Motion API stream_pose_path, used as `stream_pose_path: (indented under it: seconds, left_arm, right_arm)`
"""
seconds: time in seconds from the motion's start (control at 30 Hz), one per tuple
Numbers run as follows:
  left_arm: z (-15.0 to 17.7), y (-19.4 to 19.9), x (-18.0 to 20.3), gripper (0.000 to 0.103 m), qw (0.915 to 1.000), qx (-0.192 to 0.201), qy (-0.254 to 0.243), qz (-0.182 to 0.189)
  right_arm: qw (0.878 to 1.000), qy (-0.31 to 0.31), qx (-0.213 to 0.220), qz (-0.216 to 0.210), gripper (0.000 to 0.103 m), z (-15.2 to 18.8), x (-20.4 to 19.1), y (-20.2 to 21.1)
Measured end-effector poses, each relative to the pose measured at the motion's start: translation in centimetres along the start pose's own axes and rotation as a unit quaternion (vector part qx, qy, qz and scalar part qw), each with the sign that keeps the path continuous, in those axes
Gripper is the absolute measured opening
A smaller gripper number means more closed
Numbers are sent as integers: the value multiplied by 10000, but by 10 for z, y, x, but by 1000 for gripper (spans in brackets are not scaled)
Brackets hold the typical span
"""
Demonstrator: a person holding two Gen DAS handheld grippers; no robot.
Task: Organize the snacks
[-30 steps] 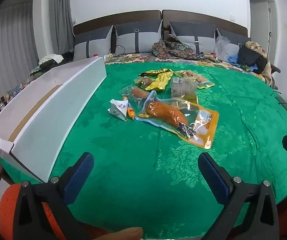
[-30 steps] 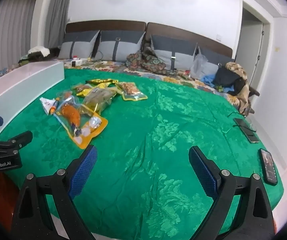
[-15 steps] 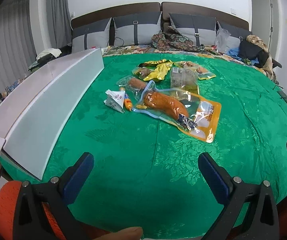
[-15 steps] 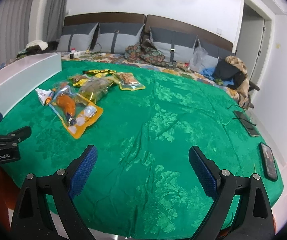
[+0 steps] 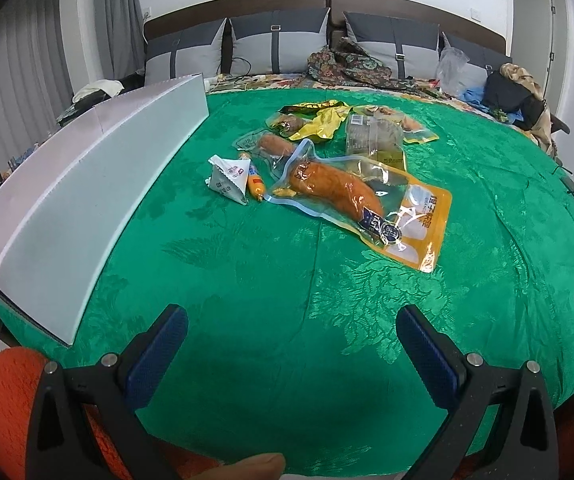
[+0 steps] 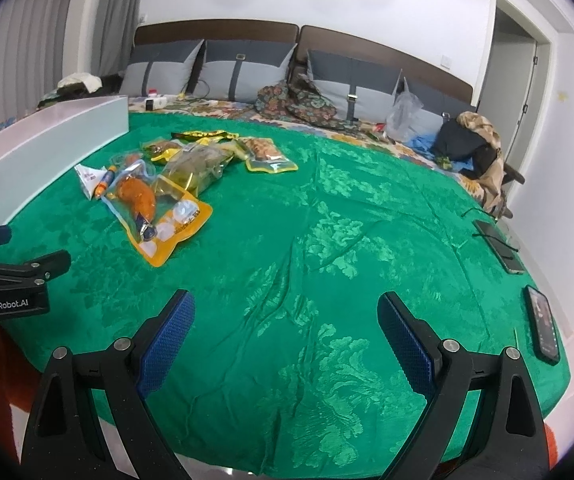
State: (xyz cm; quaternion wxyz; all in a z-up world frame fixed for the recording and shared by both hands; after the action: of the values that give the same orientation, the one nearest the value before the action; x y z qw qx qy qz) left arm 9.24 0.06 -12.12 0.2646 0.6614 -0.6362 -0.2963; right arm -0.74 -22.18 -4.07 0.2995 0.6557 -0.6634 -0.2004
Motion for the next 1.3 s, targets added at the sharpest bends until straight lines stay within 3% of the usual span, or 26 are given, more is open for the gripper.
stream_pose_path:
  seconds: [1.3]
  left_arm:
    - [-3,3,-11,103,9997,34,242,-6]
  right_arm:
    - [9999,123,34,-15,95,0,-6,2]
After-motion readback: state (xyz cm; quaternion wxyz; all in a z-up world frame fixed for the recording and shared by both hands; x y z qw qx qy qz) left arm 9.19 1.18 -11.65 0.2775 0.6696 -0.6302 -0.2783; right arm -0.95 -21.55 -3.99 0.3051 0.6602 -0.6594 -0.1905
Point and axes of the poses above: each gripper's, at about its wrist camera, not at the fingertips, and y roughly against the way its jaws point, x to its right, z to its underside, the point moved 9 cm from there along -y, roughly the way its jaws point, and after that the axes turned 3 degrees about -z, right-handed, at the moved point
